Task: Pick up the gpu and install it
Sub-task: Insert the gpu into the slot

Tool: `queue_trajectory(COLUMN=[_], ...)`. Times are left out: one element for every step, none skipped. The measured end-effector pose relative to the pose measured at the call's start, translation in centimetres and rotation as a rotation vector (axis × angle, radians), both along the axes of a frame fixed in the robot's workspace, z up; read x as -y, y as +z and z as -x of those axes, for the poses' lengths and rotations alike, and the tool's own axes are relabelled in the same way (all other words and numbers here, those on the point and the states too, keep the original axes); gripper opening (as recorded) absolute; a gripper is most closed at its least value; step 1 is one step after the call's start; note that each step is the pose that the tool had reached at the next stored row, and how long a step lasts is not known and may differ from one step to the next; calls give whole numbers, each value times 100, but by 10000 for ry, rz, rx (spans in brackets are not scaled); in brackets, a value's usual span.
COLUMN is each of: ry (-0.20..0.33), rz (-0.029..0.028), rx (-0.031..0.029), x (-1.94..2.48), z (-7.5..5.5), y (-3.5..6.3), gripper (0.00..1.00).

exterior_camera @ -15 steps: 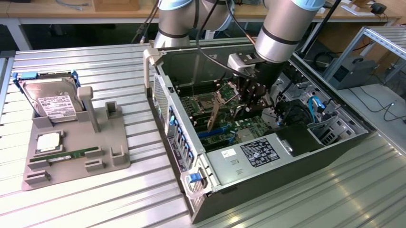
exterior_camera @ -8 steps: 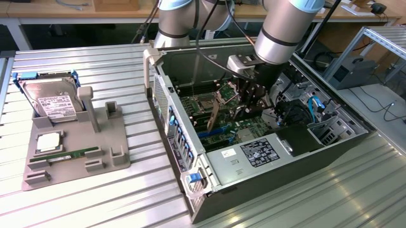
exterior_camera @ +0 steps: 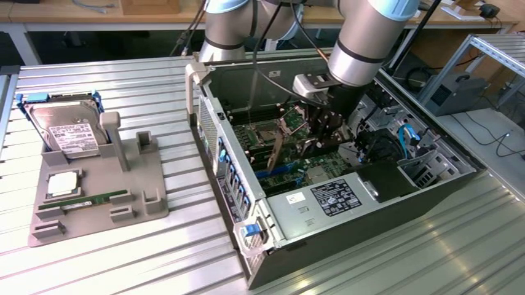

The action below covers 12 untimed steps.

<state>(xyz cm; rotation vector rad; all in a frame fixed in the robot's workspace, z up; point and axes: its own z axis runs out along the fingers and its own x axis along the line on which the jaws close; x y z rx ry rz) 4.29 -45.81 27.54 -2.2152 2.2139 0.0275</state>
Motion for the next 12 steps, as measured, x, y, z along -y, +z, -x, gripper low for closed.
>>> queue_trajectory(ry=[-1, -2, -1, -1, -1, -1, -1, -1, -1, -1, -1, -1], rz=[0, 0, 0, -1, -1, -1, -1, 0, 2, 0, 0, -2], rx=[0, 0, 0, 0, 1, 0, 0, 0, 0, 0, 0, 0], x=[0, 1, 1, 1, 2, 2, 2, 2, 3, 7, 9, 12], z=[3, 7, 19, 35, 74, 98, 114, 129, 139, 155, 162, 168], y=[-3, -5, -8, -9, -9, -9, -10, -10, -11, -17, -21, -24], gripper=[27, 27, 27, 27, 27, 27, 27, 27, 27, 27, 27, 27])
